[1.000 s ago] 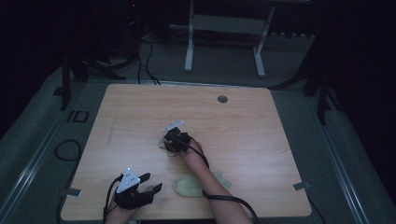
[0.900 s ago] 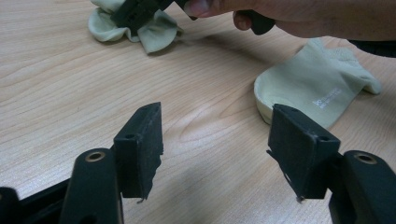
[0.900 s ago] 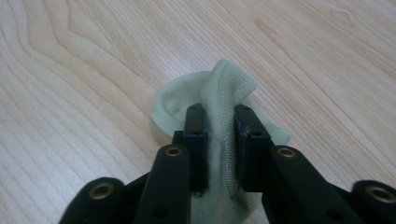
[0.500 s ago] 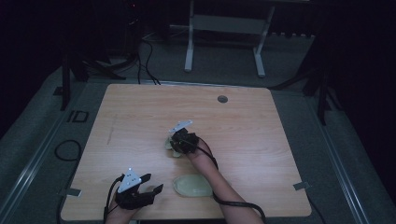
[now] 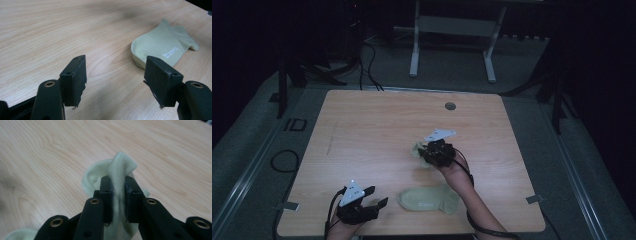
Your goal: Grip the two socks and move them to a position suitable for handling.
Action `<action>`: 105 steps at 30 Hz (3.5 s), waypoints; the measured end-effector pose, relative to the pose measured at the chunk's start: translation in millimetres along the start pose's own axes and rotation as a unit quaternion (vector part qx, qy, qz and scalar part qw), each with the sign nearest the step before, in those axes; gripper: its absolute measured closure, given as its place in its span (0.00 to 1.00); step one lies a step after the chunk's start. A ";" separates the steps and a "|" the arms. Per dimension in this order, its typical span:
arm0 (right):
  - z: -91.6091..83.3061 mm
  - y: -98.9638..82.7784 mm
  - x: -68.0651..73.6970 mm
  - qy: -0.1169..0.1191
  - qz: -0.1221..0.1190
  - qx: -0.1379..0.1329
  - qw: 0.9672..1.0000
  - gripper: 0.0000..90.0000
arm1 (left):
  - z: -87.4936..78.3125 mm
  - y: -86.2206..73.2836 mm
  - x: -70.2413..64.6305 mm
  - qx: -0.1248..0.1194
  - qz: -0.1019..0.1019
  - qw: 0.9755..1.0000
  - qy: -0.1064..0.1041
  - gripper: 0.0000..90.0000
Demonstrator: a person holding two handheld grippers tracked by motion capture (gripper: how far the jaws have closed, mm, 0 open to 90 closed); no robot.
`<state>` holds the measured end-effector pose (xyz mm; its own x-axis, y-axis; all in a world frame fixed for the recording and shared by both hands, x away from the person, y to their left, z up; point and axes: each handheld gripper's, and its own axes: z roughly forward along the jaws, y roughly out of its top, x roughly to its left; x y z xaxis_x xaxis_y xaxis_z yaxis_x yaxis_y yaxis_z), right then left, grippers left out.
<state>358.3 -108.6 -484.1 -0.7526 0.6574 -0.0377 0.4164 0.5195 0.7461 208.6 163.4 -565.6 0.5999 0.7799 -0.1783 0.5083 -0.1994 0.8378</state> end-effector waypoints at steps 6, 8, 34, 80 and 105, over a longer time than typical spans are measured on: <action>-17.5 -21.8 -4.1 -0.006 0.004 -0.002 1.000 0.88 | 1.2 0.7 -2.0 0.000 -0.002 1.000 -0.001 0.38; -14.6 -30.5 -5.1 -0.005 0.010 0.006 1.000 0.88 | 1.0 0.9 -2.7 -0.003 -0.004 1.000 -0.002 0.38; 30.1 -39.5 1.3 0.008 0.029 0.049 0.998 0.61 | 10.7 13.0 0.4 -0.004 -0.010 1.000 -0.007 0.38; 28.3 -49.0 -11.0 0.033 0.020 0.068 0.997 0.95 | 127.5 92.9 1.6 0.098 0.040 0.994 0.013 0.97; -28.4 -71.2 -59.0 0.011 0.080 0.033 0.996 0.95 | 96.8 93.9 17.5 0.098 0.041 0.994 0.014 0.97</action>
<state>358.6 -199.9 -516.1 -0.6843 0.7233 0.0929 0.5641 0.4443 0.6960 326.7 100.8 -540.0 0.6285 0.7717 -0.0968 0.5705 -0.3729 0.7317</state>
